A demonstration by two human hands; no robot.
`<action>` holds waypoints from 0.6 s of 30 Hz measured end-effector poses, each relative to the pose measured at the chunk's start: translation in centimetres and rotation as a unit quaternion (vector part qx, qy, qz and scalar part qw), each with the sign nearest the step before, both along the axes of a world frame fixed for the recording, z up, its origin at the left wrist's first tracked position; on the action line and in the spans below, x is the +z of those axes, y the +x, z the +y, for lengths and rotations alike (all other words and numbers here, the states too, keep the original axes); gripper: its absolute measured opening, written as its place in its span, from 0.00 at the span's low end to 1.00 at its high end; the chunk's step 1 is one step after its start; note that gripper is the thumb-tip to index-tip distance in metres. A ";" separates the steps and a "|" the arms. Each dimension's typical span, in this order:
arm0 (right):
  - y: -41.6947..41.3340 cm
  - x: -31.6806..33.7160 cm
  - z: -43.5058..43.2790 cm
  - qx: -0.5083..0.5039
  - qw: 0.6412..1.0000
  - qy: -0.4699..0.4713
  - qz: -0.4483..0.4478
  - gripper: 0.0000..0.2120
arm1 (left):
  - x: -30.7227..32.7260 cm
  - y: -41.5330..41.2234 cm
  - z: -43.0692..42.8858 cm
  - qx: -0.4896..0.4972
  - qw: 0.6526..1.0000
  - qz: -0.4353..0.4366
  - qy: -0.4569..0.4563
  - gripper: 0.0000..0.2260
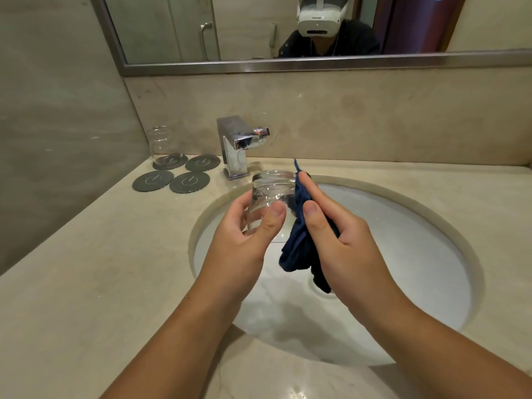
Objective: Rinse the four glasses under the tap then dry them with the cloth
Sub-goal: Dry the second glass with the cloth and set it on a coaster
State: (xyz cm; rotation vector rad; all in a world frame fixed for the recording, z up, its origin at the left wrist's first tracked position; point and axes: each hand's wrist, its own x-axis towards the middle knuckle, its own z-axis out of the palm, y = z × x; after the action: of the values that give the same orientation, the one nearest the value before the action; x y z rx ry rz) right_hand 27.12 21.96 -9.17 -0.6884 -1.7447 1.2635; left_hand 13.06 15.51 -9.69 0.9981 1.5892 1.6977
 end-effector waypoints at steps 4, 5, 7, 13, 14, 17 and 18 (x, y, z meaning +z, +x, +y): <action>0.1 0.2 0.0 0.000 0.999 -0.034 0.013 0.19 | -0.5 -0.1 0.3 0.015 0.999 -0.039 0.005 0.36; 0.1 0.2 -0.1 -0.001 0.999 -0.029 0.018 0.19 | -0.6 -0.2 0.4 0.018 0.999 -0.047 0.007 0.36; 0.2 0.3 -0.2 -0.003 1.000 -0.011 0.023 0.20 | -0.9 -0.2 0.6 0.008 0.999 -0.048 0.004 0.38; 0.0 -0.1 -0.4 -0.003 1.000 0.012 0.022 0.20 | -1.3 -0.1 0.7 -0.044 0.998 -0.014 -0.041 0.44; 0.0 -0.2 -0.3 -0.001 1.000 0.012 0.021 0.20 | -1.3 -0.1 0.7 -0.044 0.998 -0.011 -0.048 0.44; 0.0 -0.4 -0.2 -0.003 1.000 0.019 0.020 0.20 | -0.9 0.2 0.6 -0.028 0.998 0.000 -0.064 0.39; 0.0 -0.4 -0.2 -0.005 1.000 0.021 0.018 0.20 | -0.7 0.2 0.6 -0.019 0.997 0.007 -0.069 0.38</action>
State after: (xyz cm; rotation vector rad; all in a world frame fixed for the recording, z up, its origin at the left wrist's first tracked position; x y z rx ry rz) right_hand 27.09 21.80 -9.57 -0.6464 -1.7316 1.2209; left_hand 13.29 16.13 -10.44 0.9665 1.6611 1.5350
